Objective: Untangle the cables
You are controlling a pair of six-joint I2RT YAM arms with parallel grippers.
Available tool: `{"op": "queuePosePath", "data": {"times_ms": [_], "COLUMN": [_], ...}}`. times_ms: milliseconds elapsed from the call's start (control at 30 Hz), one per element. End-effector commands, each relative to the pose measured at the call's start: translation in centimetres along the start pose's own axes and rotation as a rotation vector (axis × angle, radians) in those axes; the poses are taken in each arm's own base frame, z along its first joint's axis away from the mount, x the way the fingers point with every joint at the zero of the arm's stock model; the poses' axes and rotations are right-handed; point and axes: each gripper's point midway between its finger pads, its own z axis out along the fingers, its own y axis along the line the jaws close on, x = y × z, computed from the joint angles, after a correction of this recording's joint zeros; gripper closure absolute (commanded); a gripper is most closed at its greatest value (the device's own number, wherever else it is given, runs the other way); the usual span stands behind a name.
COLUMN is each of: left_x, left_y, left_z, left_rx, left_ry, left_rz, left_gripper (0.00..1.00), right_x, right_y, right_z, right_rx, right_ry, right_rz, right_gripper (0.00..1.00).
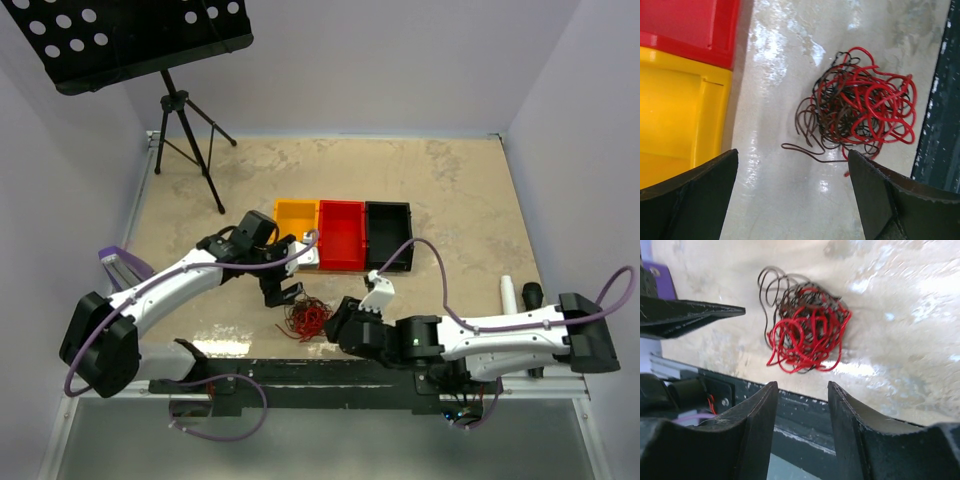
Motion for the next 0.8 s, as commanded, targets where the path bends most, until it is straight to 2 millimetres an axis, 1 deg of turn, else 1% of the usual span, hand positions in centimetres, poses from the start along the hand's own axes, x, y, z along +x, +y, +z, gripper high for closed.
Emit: {"op": "queuePosePath", "data": {"times_ms": [0, 100, 167, 267, 367, 500, 533, 567, 667, 767], "left_x": [-1.0, -1.6, -1.9, -2.1, -1.8, -1.6, -1.6, -1.6, -1.6, -1.6], "left_y": [2.7, 3.9, 4.2, 3.5, 2.8, 2.5, 2.6, 2.7, 2.7, 2.8], "left_z": [0.4, 0.8, 1.1, 1.8, 2.6, 2.9, 2.9, 3.0, 3.2, 2.9], "left_rx": [-0.125, -0.168, -0.166, -0.103, -0.033, -0.001, -0.003, -0.004, 0.001, -0.003], "left_ry": [-0.028, -0.045, -0.055, -0.057, -0.040, -0.027, -0.029, -0.030, -0.025, -0.016], "left_rz": [-0.011, -0.023, -0.029, -0.033, -0.031, -0.030, -0.027, -0.028, -0.029, -0.024], "left_gripper": [0.05, 0.05, 0.05, 0.08, 0.14, 0.20, 0.24, 0.31, 0.56, 0.78], "right_x": [-1.9, -2.0, -2.0, -1.8, -1.5, -1.1, -1.1, -1.0, -0.6, 0.0], "right_y": [-2.2, -2.9, -2.9, -2.6, -2.4, -2.5, -2.6, -2.6, -2.7, -2.8], "right_z": [0.6, 1.7, 2.3, 2.9, 3.3, 3.6, 3.7, 3.7, 4.0, 4.4], "right_rx": [0.016, 0.026, 0.028, 0.037, 0.035, 0.034, 0.033, 0.032, 0.027, 0.032], "right_ry": [-0.063, -0.061, -0.061, -0.059, -0.053, -0.043, -0.041, -0.038, -0.028, -0.013], "right_rz": [0.075, 0.083, 0.077, 0.066, 0.062, 0.066, 0.069, 0.068, 0.067, 0.056], "right_gripper": [0.52, 0.53, 0.53, 0.54, 0.54, 0.53, 0.53, 0.54, 0.55, 0.54]}}
